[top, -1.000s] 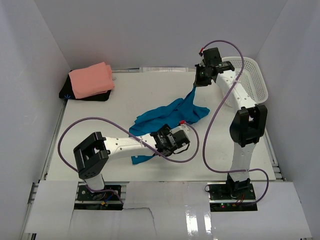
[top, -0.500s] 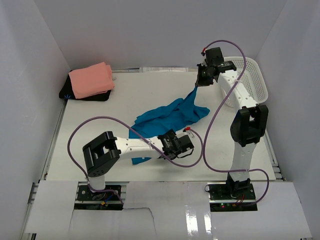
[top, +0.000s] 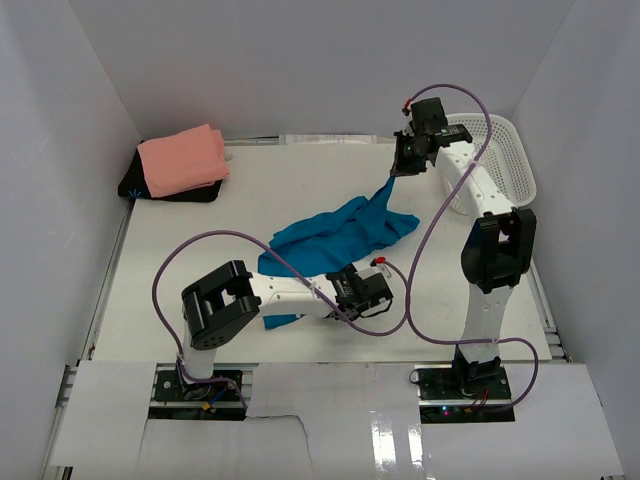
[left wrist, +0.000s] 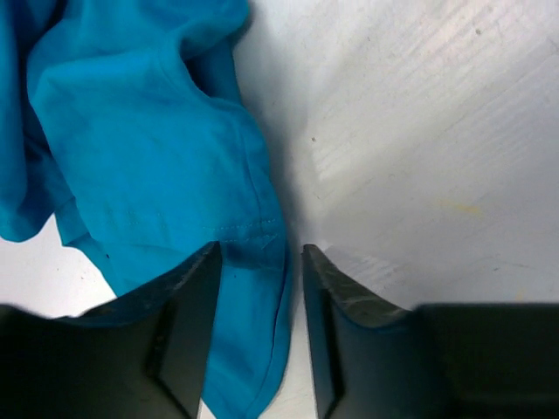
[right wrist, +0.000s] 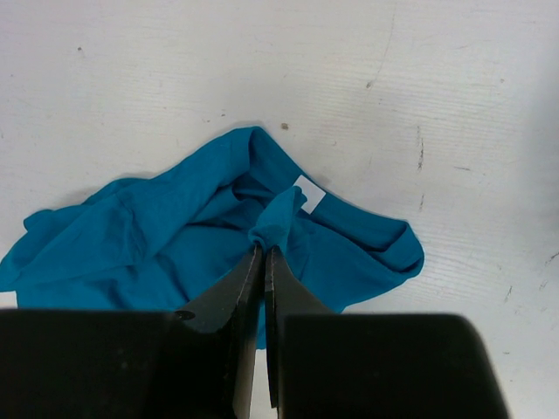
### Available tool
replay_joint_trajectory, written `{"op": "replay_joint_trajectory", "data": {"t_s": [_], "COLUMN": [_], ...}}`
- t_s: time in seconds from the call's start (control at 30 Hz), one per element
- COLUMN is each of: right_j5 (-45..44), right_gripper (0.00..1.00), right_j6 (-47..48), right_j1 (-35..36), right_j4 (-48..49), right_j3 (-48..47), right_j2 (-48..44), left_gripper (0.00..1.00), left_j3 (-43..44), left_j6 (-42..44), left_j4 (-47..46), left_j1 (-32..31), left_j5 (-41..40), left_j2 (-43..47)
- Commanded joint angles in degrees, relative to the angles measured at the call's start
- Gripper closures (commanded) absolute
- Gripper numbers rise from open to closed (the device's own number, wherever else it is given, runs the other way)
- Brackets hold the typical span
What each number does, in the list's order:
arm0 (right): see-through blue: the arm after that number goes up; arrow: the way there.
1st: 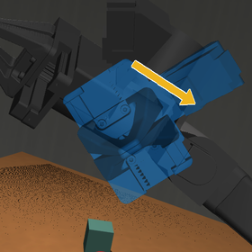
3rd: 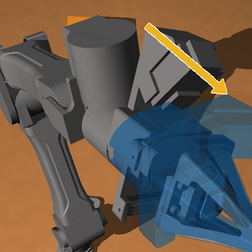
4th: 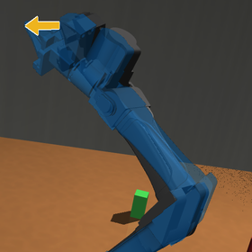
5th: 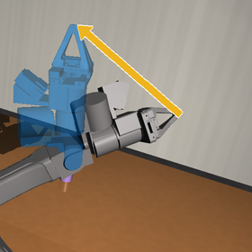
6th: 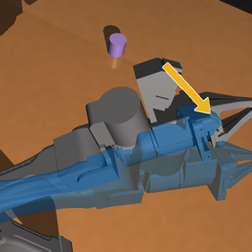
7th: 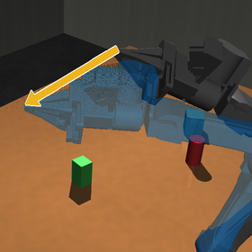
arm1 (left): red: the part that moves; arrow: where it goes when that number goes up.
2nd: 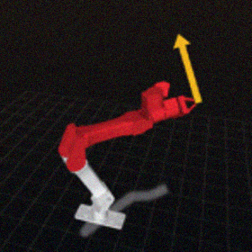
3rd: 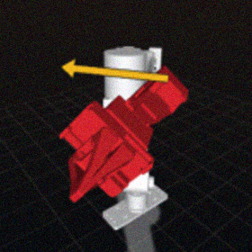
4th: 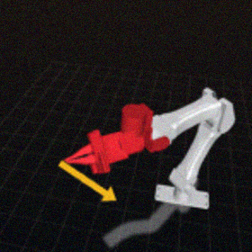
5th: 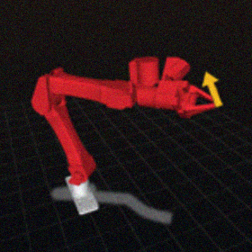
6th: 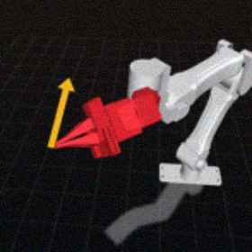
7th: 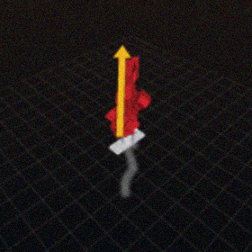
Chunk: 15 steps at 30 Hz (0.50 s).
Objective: Fold and stack the t-shirts
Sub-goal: Flatten out the tshirt
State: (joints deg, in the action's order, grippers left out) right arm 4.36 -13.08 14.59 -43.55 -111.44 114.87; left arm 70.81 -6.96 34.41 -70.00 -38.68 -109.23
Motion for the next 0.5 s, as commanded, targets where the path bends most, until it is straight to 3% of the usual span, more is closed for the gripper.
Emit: {"op": "replay_joint_trajectory", "data": {"t_s": [0.0,0.17,0.47], "right_j5": [0.6,1.4,1.6], "right_gripper": [0.92,0.92,0.92], "right_j6": [0.5,0.4,0.4], "right_j1": [-0.4,-0.5,-0.5], "right_j4": [0.8,1.4,1.5], "right_j3": [0.4,1.0,1.1], "right_j2": [-1.2,-1.0,-0.6], "left_gripper": [0.5,0.62,0.64], "left_j3": [2.3,2.2,2.0], "left_j6": [0.5,-0.2,-0.5], "left_j4": [-1.7,-1.7,-1.5], "left_j1": [-0.2,-0.2,-0.1], "left_j5": [-3.3,-5.0,-4.1], "left_j2": [0.5,0.5,0.3]}}
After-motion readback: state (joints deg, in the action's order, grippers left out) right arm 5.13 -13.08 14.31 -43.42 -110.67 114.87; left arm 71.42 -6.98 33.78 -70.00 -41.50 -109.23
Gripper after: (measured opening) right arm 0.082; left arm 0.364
